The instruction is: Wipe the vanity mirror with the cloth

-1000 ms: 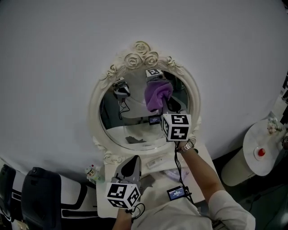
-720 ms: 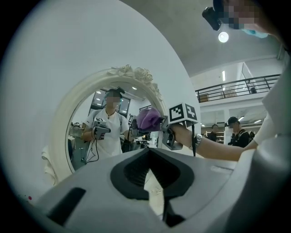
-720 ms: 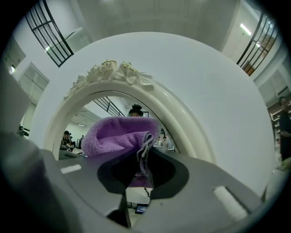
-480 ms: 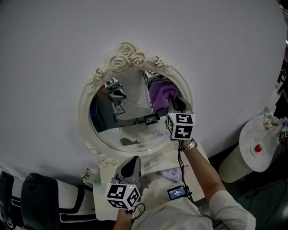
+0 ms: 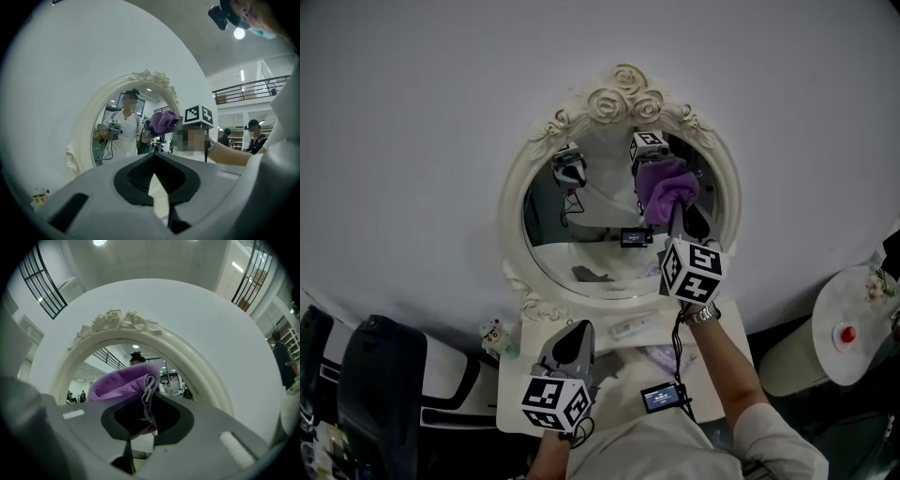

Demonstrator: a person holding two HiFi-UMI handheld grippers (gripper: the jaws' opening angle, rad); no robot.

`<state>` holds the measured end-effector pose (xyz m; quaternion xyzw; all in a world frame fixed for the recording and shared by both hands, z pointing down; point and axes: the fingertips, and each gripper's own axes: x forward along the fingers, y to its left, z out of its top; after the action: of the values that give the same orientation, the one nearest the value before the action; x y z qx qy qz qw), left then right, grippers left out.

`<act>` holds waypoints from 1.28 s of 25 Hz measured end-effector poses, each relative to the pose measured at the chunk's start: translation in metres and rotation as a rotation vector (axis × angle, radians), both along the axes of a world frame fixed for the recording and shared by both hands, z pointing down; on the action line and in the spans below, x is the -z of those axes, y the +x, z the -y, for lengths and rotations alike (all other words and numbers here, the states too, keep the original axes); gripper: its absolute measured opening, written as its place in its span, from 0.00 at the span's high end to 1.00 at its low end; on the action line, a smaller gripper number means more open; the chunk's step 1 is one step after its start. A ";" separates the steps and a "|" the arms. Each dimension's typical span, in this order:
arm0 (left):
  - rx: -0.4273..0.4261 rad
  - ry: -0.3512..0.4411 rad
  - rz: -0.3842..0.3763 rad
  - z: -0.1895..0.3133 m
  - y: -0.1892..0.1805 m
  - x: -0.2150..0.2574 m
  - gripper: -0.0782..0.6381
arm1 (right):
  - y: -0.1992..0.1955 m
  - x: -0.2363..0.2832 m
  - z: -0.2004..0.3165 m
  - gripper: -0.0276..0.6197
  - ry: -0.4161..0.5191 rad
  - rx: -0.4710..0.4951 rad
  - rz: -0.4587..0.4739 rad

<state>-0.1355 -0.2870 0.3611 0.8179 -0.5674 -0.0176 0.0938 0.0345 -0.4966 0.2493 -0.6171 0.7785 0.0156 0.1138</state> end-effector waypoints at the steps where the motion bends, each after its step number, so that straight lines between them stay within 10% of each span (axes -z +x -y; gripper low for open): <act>1: 0.015 -0.002 -0.001 -0.003 -0.006 0.000 0.89 | -0.018 -0.001 -0.005 0.86 0.008 0.034 0.001; 18: 0.430 -0.020 0.013 -0.094 -0.134 -0.005 0.89 | -0.289 -0.086 -0.045 0.86 -0.127 0.501 -0.159; 32: 0.349 -0.023 0.030 -0.074 -0.120 -0.007 0.89 | -0.254 -0.088 -0.029 0.86 -0.125 0.422 -0.164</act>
<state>-0.2555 -0.2128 0.3681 0.7059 -0.7024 -0.0150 0.0901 -0.2193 -0.4678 0.3372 -0.4432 0.8963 -0.0067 0.0125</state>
